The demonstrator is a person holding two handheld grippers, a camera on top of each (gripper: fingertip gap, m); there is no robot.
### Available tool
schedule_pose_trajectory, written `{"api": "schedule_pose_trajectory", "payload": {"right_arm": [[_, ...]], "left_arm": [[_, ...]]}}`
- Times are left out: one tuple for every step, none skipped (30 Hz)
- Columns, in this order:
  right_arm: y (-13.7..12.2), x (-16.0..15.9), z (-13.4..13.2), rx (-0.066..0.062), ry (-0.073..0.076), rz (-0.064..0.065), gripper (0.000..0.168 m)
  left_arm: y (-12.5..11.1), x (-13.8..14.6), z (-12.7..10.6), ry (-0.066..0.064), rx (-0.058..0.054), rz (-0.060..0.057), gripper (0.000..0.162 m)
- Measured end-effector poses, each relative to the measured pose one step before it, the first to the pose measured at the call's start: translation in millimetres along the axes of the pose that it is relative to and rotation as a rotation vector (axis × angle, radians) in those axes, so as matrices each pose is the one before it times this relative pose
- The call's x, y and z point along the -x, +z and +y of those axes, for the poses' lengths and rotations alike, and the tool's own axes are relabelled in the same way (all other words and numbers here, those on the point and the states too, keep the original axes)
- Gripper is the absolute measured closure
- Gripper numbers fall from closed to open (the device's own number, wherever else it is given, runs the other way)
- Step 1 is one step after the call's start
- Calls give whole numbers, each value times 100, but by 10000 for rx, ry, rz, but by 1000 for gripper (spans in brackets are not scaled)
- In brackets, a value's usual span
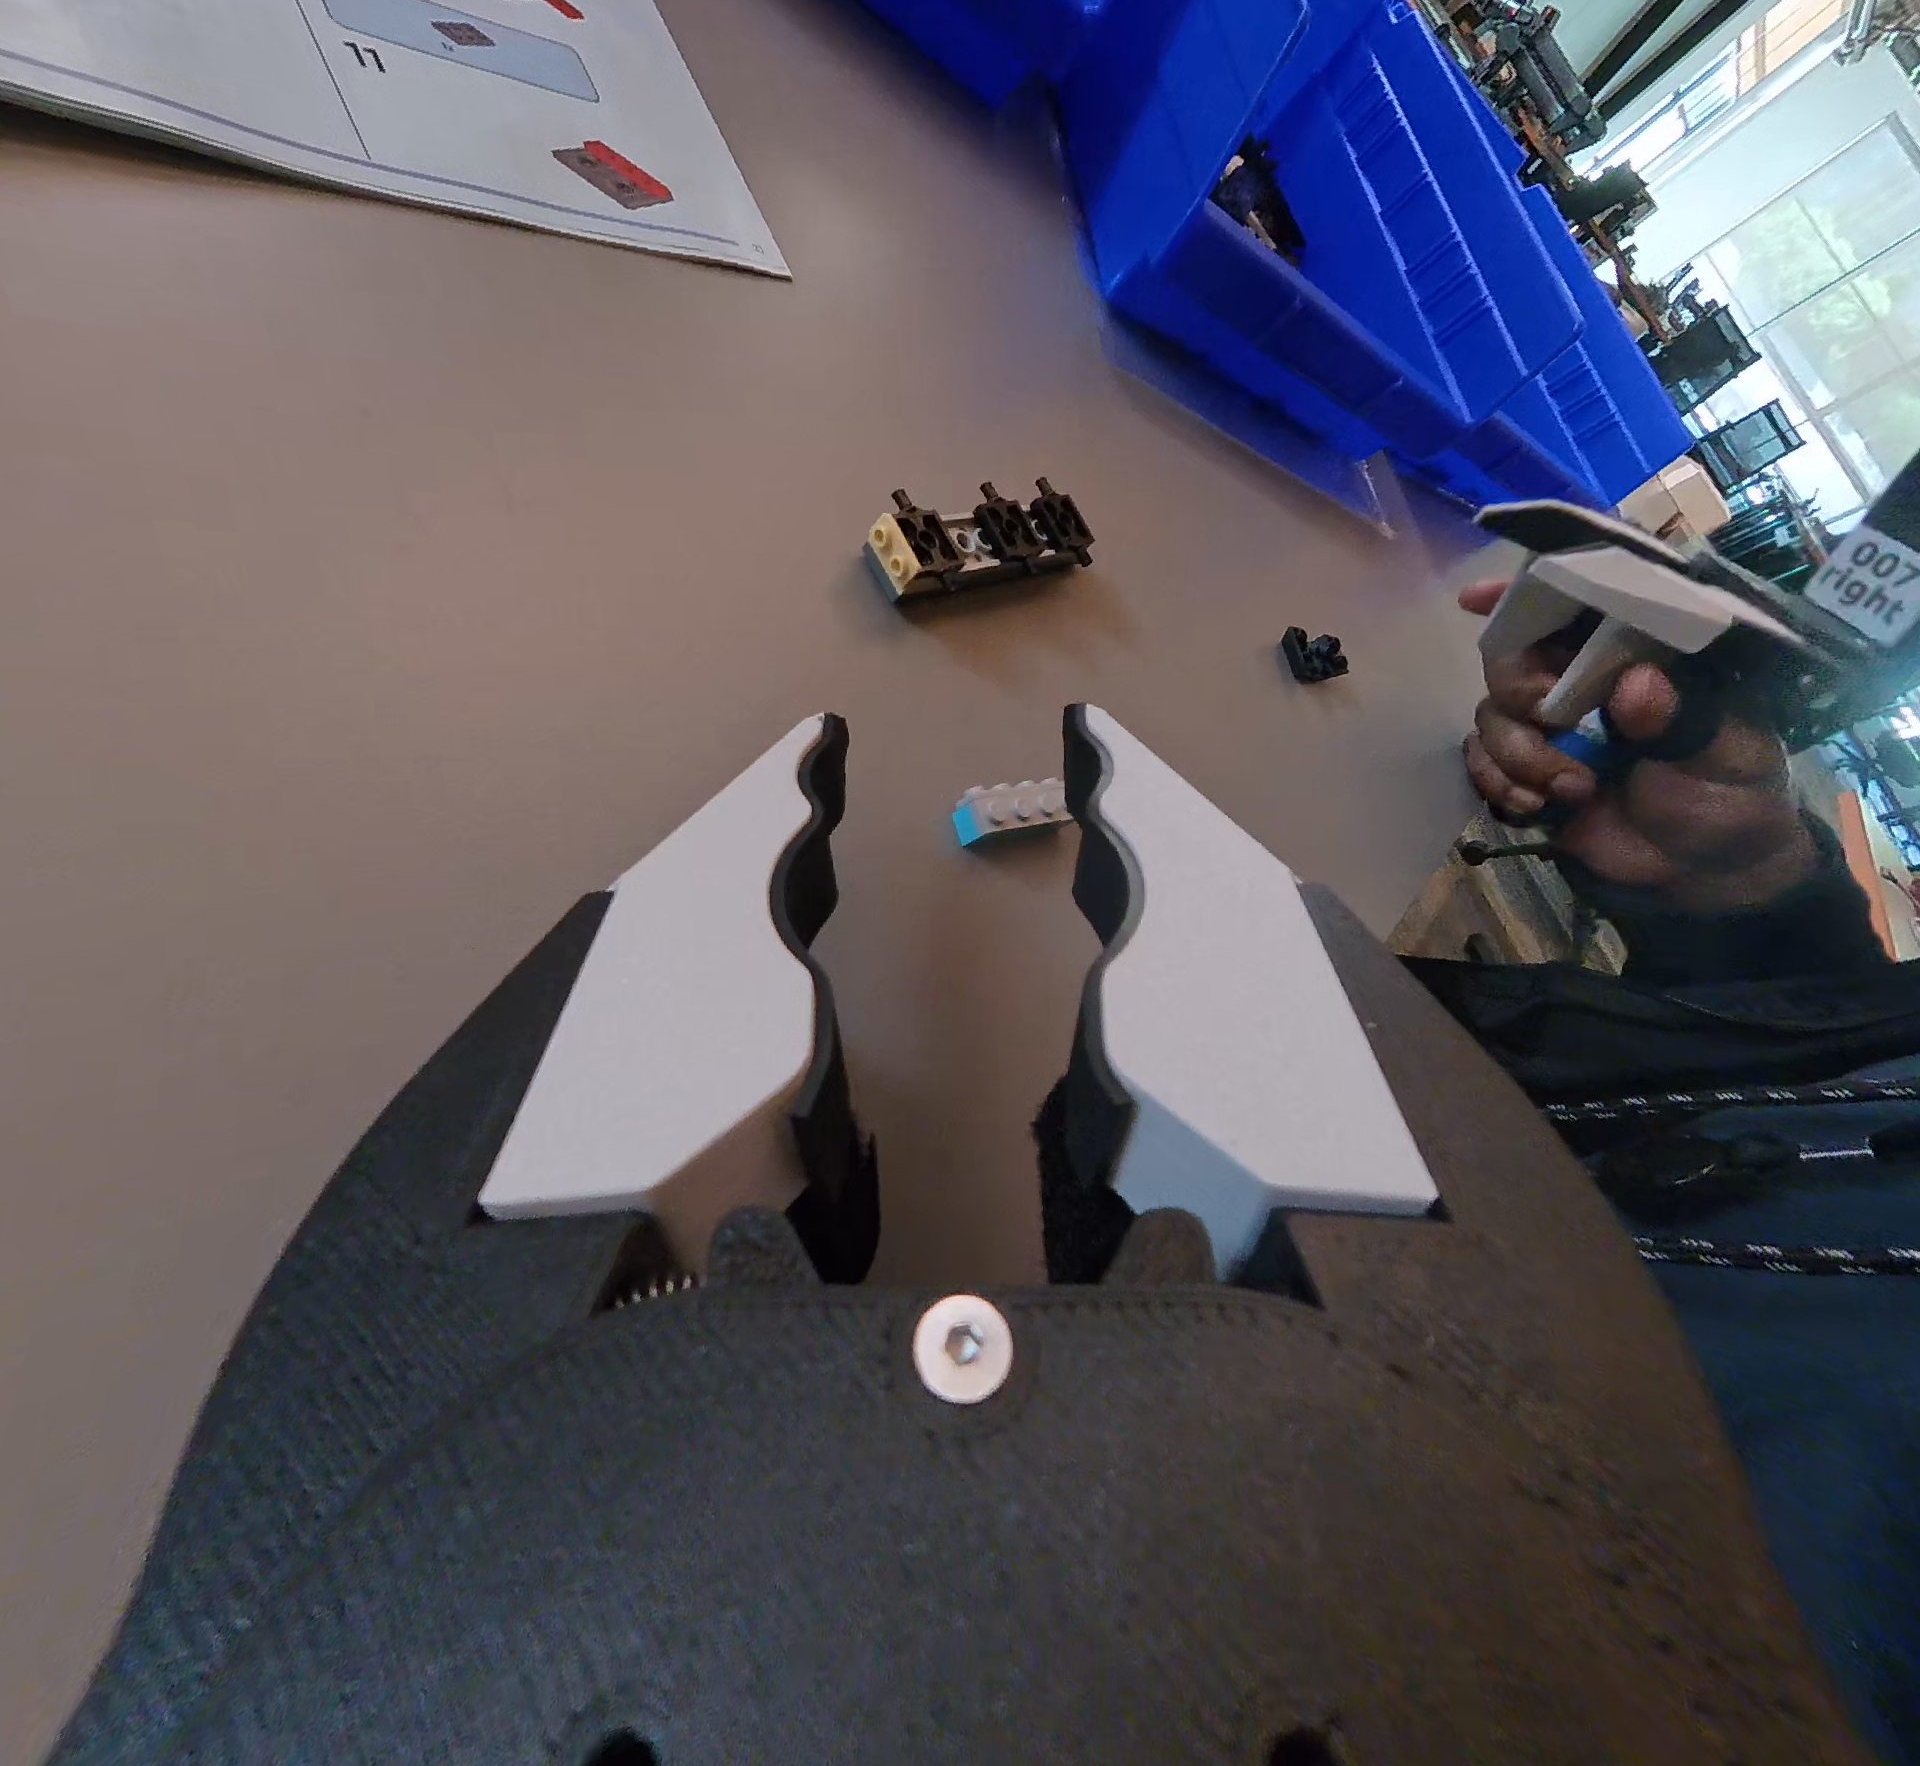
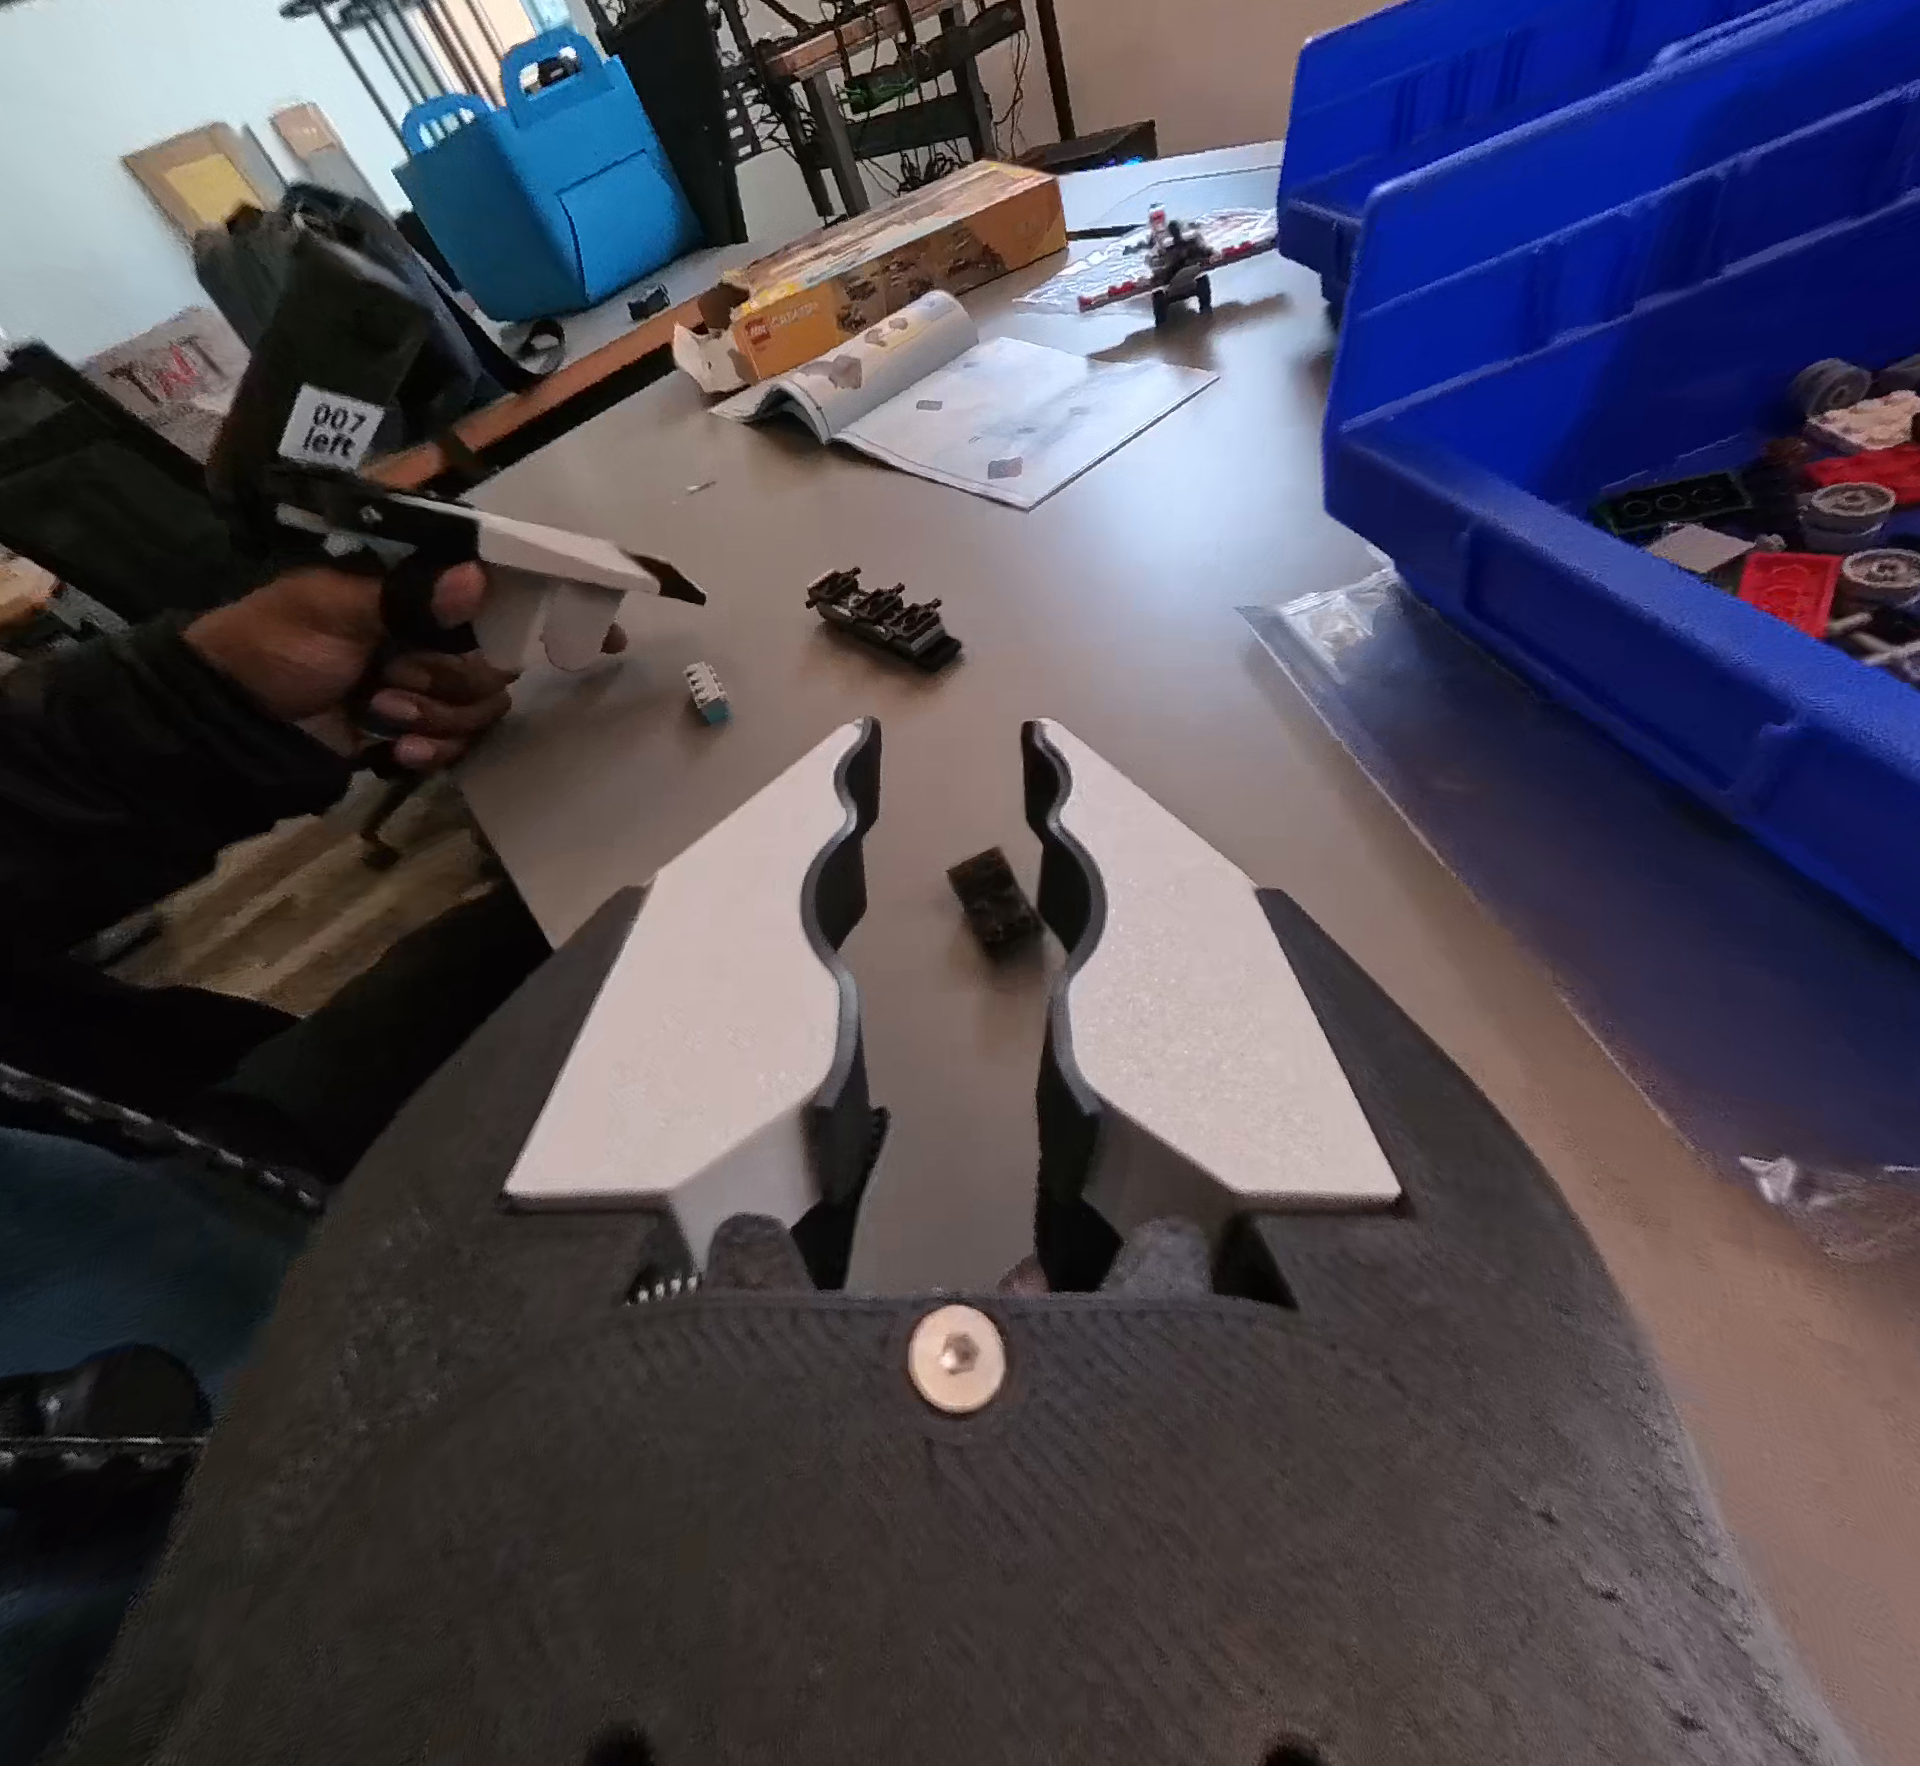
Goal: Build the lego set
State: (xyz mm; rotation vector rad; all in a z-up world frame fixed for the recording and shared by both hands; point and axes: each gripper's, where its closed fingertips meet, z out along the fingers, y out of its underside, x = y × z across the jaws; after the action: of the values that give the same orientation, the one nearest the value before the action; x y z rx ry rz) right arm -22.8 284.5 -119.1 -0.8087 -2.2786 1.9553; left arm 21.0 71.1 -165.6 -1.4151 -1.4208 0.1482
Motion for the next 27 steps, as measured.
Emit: {"api": "schedule_pose_trajectory", "payload": {"right_arm": [[-63,-469,-166,26,479,-57,137],[-41,-469,-70,98,454,-76,134],[-107,-279,-358,-59,92,-114,132],[-261,-729,-451,-154,-307,364,133],[-274,-840,-328,-40,-423,496,132],[-243,-670,-361,4,-390,364,131],[-273,-746,-545,-96,-318,381,130],[-286,-979,-680,-170,-343,500,127],[-259,-1131,-614,-151,-431,572,125],[-133,-1212,-332,-8,-518,600,125],[43,-1125,36,195,-606,566,124],[244,-852,242,323,-671,446,121],[301,-589,198,302,-689,358,119],[332,-411,59,196,-636,297,118],[386,-258,39,169,-552,232,118],[464,-195,114,225,-487,181,118],[540,-152,208,284,-463,136,118],[587,-175,315,356,-446,142,119],[642,-69,389,411,-444,43,120],[677,163,601,545,-306,-136,122],[675,382,753,647,-77,-326,121],[542,563,619,529,39,-432,121],[345,302,409,362,17,-195,119],[88,24,130,173,-154,63,119],[-35,117,-6,37,-148,43,122],[-47,260,-102,-80,-17,-7,125],[60,204,62,-47,123,44,120]], "left_arm": [[9,-19,17,16,16,3,119],[3,-13,6,13,6,1,119],[-7,-8,7,1,0,4,119],[-8,4,-4,-6,-8,7,119],[-14,0,-31,-3,-22,2,119],[-27,-1,-27,-9,-22,3,119],[-21,14,-15,-16,-17,4,119],[-3,7,-22,-13,-11,-1,119],[0,13,2,-12,10,4,119],[31,-10,37,-16,32,15,119],[27,-2,30,-16,29,16,119],[18,11,12,-13,19,7,119],[18,6,12,-20,19,7,119],[8,18,11,-26,13,9,119],[-5,10,-10,-24,-1,4,119],[-3,33,-13,-24,-6,-3,119],[-7,23,-14,-24,-9,-8,119],[-15,34,-14,-18,-18,-17,119],[-11,42,-28,-16,-19,-24,119],[-8,42,-12,-23,-7,-21,119],[-4,47,-4,-31,-6,-24,119],[-1,64,-17,-36,-9,-32,119],[3,81,0,-44,1,-32,119],[12,57,3,-43,8,-28,119],[17,56,7,-35,9,-28,119],[17,50,5,-21,10,-27,120],[31,36,28,-18,22,-21,120]]}}
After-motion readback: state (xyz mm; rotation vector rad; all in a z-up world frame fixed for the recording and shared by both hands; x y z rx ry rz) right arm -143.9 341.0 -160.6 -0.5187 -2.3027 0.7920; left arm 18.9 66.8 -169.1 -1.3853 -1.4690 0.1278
